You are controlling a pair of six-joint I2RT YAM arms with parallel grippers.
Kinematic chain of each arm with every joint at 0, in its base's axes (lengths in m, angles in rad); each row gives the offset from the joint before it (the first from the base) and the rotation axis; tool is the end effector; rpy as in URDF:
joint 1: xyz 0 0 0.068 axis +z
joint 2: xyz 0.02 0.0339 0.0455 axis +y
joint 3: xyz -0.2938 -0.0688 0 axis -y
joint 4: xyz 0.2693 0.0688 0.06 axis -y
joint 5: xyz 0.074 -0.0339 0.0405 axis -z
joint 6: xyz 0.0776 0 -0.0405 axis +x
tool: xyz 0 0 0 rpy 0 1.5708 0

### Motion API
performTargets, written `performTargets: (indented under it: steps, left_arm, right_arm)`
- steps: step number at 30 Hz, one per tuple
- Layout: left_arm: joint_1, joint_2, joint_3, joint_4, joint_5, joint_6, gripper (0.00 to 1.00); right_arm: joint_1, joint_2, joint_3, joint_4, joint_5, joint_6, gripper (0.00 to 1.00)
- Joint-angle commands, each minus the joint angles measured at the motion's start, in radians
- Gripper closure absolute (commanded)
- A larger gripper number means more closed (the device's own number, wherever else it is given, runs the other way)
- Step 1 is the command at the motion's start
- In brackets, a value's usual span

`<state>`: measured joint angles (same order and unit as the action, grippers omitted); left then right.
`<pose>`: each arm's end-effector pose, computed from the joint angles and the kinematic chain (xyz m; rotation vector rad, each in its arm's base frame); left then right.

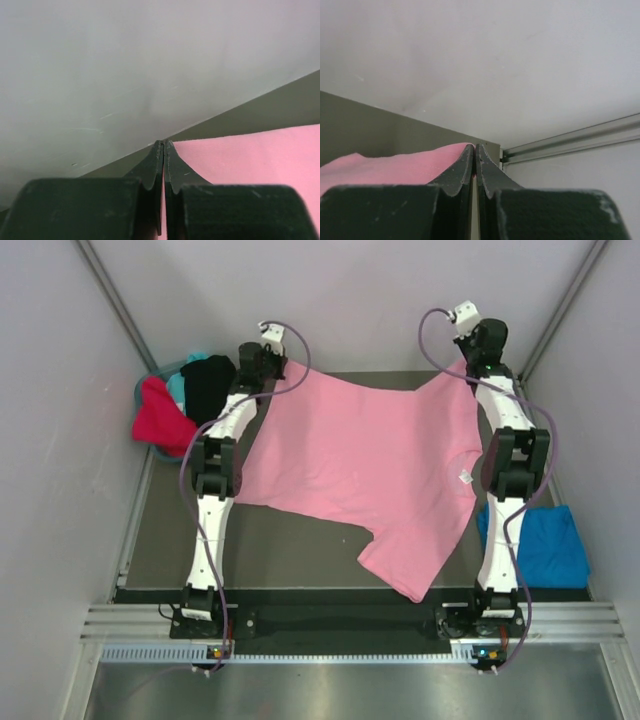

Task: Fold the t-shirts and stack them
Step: Fold the tshirt

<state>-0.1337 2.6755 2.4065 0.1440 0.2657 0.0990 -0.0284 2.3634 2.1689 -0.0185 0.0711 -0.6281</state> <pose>0.6967 -0.1143 0.2132 0.3931 1.6515 -0.2511 0.6526 -0.0241 0.2946 -0.4861 1.7486 -0.5330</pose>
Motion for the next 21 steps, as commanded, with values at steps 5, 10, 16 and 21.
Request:
performTargets:
  steps: [5, 10, 16, 21]
  left_arm:
    - [-0.004, -0.134, -0.044, -0.047, 0.111, 0.03, 1.0]
    - [-0.004, -0.147, -0.044, -0.06, 0.116, 0.047, 1.0]
    - [0.0, -0.175, -0.049, -0.081, 0.142, 0.059, 1.0]
    - [0.013, -0.198, -0.069, -0.089, 0.159, 0.062, 1.0]
  right_arm:
    - [0.001, -0.127, -0.124, -0.083, -0.016, -0.018, 1.0]
    - [0.001, -0.197, -0.24, -0.1, -0.024, -0.015, 1.0]
    - [0.001, -0.305, -0.354, -0.101, -0.037, -0.013, 1.0]
    - [-0.001, -0.381, -0.414, -0.112, -0.039, 0.007, 1.0]
